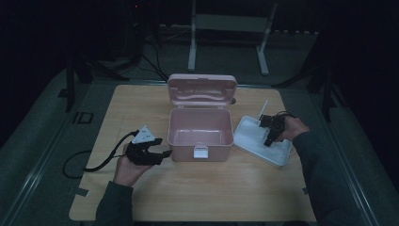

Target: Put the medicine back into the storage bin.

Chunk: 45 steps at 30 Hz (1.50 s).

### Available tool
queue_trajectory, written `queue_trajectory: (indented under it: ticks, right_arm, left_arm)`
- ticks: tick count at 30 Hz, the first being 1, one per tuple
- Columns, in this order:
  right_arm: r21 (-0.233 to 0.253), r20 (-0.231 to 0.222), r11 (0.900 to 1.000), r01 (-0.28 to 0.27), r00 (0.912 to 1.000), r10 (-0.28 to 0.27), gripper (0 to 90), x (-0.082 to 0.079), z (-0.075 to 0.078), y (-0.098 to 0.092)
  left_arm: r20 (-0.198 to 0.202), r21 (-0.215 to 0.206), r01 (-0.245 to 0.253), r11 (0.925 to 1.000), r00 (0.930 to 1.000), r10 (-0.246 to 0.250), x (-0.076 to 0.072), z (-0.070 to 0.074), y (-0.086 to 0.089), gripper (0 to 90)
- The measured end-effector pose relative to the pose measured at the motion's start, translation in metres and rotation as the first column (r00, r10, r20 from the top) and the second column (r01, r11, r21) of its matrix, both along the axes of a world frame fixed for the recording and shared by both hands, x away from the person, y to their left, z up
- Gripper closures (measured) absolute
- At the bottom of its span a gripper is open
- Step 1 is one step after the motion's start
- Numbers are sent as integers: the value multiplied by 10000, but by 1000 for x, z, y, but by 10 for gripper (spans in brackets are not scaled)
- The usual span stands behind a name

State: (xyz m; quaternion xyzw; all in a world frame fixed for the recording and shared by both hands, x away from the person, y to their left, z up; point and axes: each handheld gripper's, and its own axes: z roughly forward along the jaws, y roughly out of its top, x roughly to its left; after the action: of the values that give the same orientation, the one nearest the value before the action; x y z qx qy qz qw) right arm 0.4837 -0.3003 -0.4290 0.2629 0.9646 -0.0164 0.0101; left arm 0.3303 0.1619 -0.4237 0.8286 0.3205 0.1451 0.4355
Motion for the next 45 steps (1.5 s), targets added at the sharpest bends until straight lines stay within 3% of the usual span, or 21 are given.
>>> queue_trajectory:
  ticks: [12,22,28,39,45]
  right_arm:
    - [30,-91,9996,269,9996,-269,567,5,-12,-3]
    - [296,134,9991,316,9994,-320,613,10,-18,-1]
    - [380,197,9992,85,9998,-92,638,10,-24,0]
    - [312,-73,9995,-91,9999,93,779,10,-23,3]
    - [218,-219,9997,-51,9997,55,783,10,-23,5]
  left_arm:
    - [-9,0,7,10000,10000,-7,0,-1,-1,370]
    - [0,2,6,10000,10000,-6,0,0,0,370]
    - [-37,-2,27,10000,10000,-27,1,-1,-1,370]
    - [-47,33,41,10000,10000,-41,1,-2,-1,370]
    - [-54,34,40,10000,10000,-40,1,-2,-2,370]
